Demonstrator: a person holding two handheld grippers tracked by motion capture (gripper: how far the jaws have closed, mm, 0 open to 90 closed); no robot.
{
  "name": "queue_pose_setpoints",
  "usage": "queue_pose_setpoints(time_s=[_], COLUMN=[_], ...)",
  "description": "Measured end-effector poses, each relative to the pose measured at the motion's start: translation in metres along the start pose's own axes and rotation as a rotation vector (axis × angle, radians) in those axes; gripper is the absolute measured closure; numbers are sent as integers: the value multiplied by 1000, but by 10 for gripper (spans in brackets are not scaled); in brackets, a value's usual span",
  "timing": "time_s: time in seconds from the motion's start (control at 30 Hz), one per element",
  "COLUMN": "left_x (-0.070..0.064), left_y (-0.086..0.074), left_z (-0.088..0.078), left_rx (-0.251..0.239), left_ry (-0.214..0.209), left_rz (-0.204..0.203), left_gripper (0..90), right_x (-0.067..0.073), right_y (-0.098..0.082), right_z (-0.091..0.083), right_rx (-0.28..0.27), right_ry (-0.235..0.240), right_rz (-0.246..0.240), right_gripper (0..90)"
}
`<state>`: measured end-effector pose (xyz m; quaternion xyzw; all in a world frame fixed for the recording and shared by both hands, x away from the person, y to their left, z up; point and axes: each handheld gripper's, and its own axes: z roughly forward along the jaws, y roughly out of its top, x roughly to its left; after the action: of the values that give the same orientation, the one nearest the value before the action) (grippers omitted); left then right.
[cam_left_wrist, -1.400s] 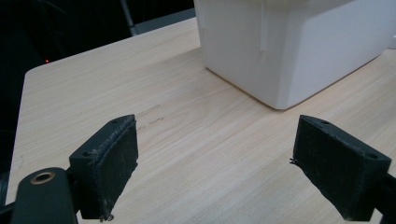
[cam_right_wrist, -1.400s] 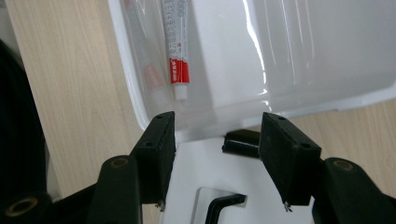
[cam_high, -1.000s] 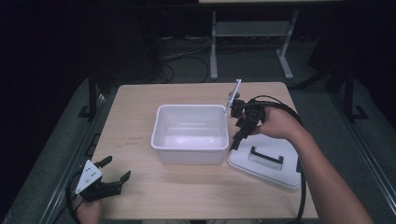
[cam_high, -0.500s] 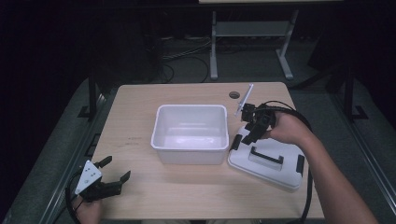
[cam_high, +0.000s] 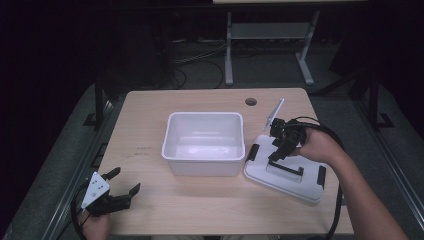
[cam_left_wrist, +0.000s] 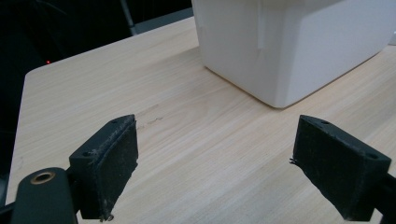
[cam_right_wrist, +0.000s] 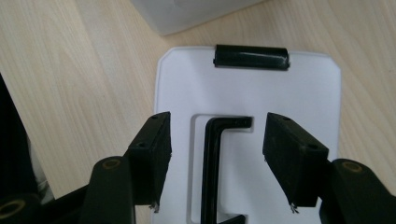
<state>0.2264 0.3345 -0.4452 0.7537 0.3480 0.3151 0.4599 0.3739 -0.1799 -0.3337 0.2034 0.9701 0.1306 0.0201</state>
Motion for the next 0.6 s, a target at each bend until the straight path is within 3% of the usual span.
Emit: queue_pose_setpoints(time_s=[0.6], left_x=[-1], left_y=[0], left_z=[1], left_rx=[5], left_ry=[1], left_rz=[6], left_gripper=[135], right_x=[-1], right_y=[-30], right_z=[19], right_rx=[-8], right_ry=[8], right_rz=[29], right_gripper=[412])
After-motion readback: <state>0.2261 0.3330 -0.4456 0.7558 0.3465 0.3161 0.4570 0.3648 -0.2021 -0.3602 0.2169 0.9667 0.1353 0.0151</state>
